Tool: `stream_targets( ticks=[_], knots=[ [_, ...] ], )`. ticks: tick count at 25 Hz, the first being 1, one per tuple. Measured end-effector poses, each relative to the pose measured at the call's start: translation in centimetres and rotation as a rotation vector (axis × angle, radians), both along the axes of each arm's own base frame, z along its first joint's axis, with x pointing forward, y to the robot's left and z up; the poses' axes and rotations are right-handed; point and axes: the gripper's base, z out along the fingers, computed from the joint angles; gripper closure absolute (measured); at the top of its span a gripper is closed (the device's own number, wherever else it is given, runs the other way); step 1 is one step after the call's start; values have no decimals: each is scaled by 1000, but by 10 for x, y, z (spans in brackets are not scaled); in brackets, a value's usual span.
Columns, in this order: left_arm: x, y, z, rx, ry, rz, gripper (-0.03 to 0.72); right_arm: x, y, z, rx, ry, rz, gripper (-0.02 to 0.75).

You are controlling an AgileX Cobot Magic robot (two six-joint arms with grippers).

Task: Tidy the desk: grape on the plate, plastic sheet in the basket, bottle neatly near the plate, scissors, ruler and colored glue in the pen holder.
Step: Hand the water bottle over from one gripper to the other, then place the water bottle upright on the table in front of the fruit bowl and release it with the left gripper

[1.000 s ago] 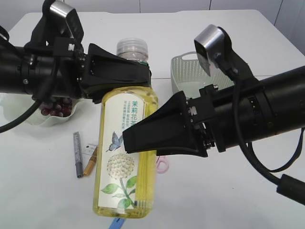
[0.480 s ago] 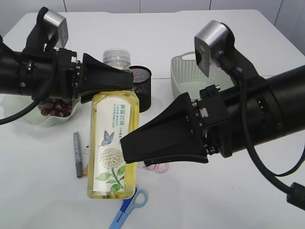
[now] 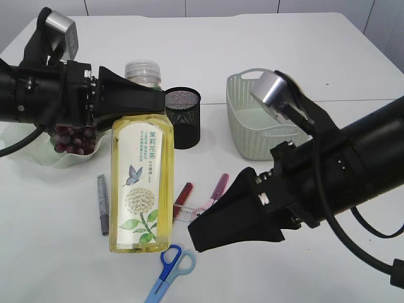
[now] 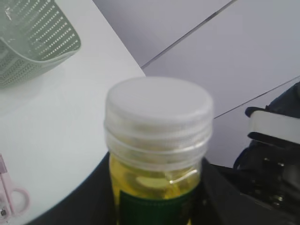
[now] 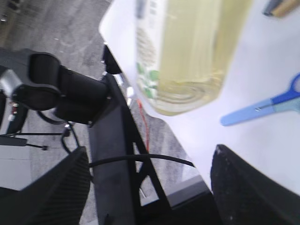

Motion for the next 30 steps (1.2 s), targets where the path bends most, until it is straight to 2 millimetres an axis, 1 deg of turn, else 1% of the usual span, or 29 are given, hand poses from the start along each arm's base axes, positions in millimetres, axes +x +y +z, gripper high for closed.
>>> stream_targets(
  ticks=[4,9,12,15,21,27,28,30],
  knots=[
    [0,1,-1,16,-3,-9,419,6,-9,-11,-172,8,-71,153],
    [1,5,-2,19,2,0,419,20,-19,-6,-363,5,-172,153],
    [2,8,-2,20,4,10,419,31,-31,0,-475,33,-295,153],
    [2,10,-2,24,6,13,419,36,-44,0,-593,29,-362,153],
    [2,10,-3,30,11,10,419,34,-52,-3,-687,30,-345,153],
    [2,10,-3,30,18,11,419,33,-52,-4,-697,39,-336,160],
    [2,10,-3,30,19,11,419,33,-52,-4,-698,39,-336,179],
    [2,10,-3,29,21,12,419,33,-52,-4,-700,40,-336,253]
  ],
)
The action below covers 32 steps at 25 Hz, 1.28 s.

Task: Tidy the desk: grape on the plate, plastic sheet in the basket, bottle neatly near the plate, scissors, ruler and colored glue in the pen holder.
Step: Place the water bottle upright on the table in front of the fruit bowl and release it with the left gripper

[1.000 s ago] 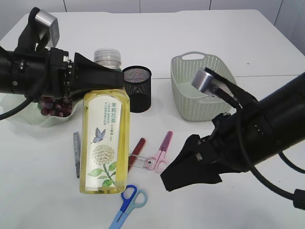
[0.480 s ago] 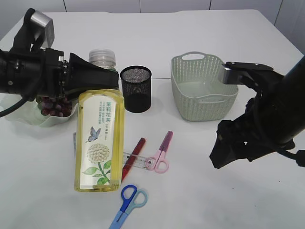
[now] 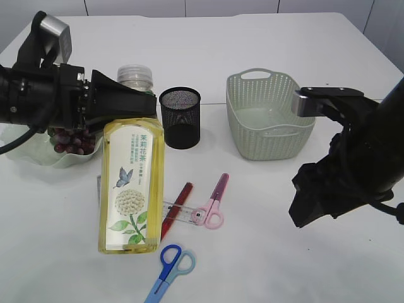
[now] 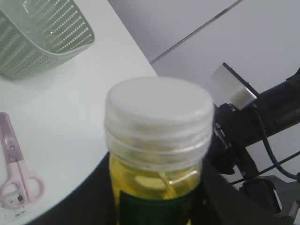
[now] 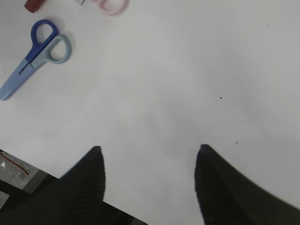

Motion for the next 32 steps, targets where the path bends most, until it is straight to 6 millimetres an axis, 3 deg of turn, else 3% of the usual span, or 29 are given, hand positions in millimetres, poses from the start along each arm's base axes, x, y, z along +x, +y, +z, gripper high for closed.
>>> stream_targets(
  ticks=[3,5,14,22,32],
  knots=[
    [0,0,0,0,0,0,419,0,0,0,-2,-1,1,368],
    [0,0,0,0,2,0,419,0,0,0,-2,-1,0,400],
    [2,1,-3,34,1,27,419,-1,-8,-2,-92,-5,44,418],
    [23,8,15,303,-18,16,419,0,-12,-3,-144,-12,68,418],
    [36,41,12,731,233,265,419,-4,-17,-4,-207,19,99,419]
  ],
)
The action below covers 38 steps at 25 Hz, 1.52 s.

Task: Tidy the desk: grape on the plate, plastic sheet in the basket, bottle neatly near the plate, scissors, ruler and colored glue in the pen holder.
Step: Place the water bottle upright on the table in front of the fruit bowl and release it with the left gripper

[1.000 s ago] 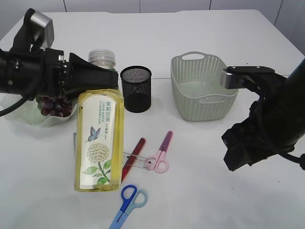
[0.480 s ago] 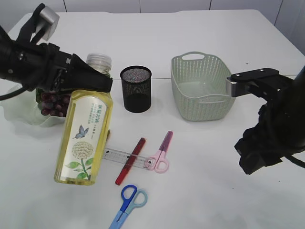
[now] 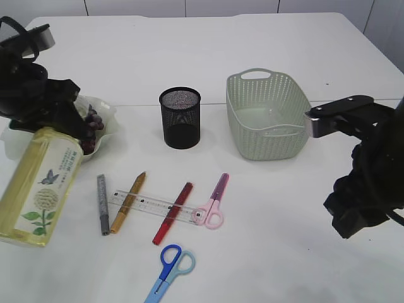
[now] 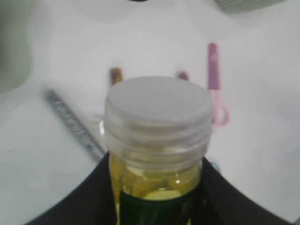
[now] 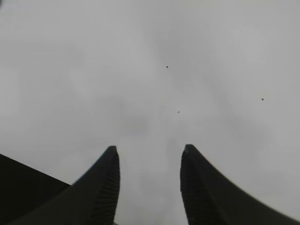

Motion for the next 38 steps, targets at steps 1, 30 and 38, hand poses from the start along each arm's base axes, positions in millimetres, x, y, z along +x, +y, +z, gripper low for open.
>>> stream_targets(
  ticks=[1,30,38],
  knots=[
    [1,5,3,55,13,26,419,0,-1,0,-9,2,4,419],
    [-61,59,68,270,-726,391,419,11,-20,3,-200,-113,-169,419],
    [-107,78,23,128,-926,369,419,14,-21,4,-214,-146,-157,419]
  ],
)
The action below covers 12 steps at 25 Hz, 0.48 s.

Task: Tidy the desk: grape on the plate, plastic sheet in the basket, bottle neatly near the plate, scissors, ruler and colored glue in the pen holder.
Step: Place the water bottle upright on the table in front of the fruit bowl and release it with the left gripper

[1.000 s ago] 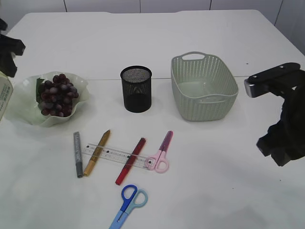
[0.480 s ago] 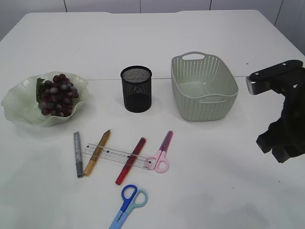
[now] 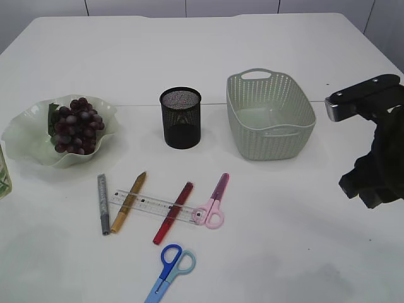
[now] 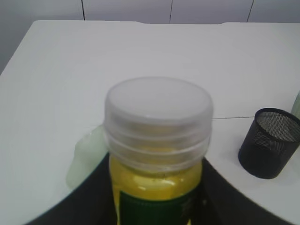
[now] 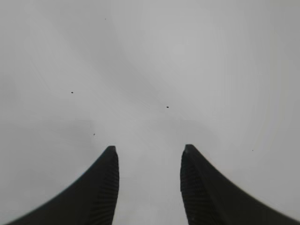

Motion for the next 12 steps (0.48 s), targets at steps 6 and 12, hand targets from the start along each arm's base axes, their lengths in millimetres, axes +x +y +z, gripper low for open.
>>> stream_targets(
  ticks=[6,12],
  knots=[
    [-14,4,-22,-61,-112,-10,419,4,1,1,10,-42,12,419],
    [-3,6,-32,-24,-139,-1,419,8,2,2,11,-88,30,419]
  ],
)
